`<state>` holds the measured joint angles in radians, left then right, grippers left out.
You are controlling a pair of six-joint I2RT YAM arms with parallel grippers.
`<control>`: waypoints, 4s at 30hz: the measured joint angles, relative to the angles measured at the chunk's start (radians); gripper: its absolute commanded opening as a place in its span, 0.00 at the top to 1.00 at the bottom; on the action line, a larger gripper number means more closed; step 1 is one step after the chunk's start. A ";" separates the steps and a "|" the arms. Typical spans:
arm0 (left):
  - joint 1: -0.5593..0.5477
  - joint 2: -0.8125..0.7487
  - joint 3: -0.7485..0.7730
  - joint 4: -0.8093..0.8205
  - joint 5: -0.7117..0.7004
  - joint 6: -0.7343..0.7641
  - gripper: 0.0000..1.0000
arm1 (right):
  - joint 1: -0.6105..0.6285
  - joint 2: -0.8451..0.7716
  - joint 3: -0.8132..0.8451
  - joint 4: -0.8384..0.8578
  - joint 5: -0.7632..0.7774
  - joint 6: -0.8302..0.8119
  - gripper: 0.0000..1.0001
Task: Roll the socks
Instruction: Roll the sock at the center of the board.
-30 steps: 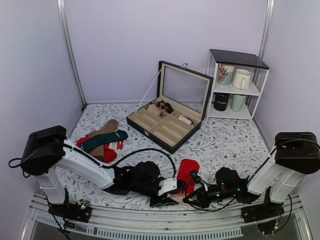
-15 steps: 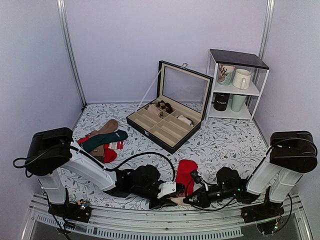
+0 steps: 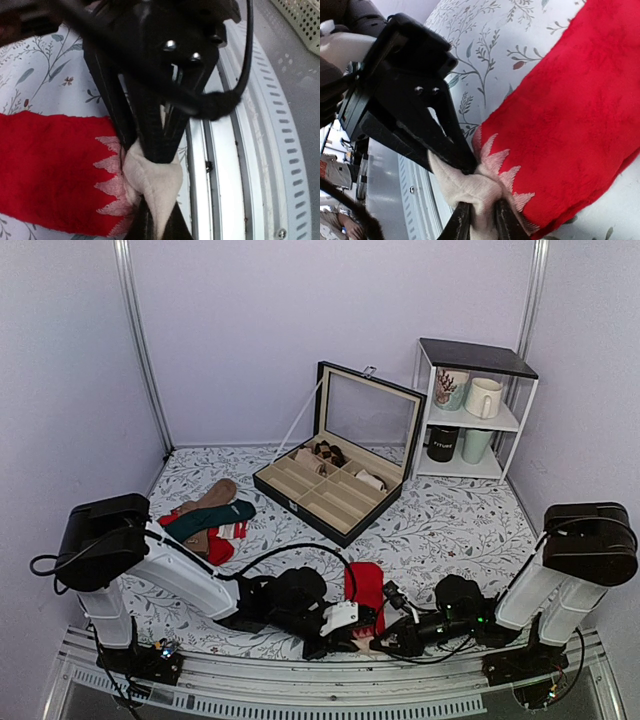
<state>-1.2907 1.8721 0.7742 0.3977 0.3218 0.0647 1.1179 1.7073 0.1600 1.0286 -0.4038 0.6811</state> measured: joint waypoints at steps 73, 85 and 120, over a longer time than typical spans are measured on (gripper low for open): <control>-0.098 -0.145 -0.188 0.107 -0.231 0.046 0.56 | 0.090 -0.079 0.117 -0.257 0.128 -0.138 1.00; -0.110 -0.124 -0.202 0.194 -0.336 0.066 0.43 | 0.080 -0.063 0.116 -0.233 0.088 -0.117 1.00; -0.113 -0.027 -0.016 -0.033 -0.284 -0.071 1.00 | 0.072 -0.279 0.019 -0.343 0.167 -0.130 0.59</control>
<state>-1.4040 1.8454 0.7582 0.3645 0.0376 -0.0067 1.1900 1.4284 0.1787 0.6861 -0.2367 0.5510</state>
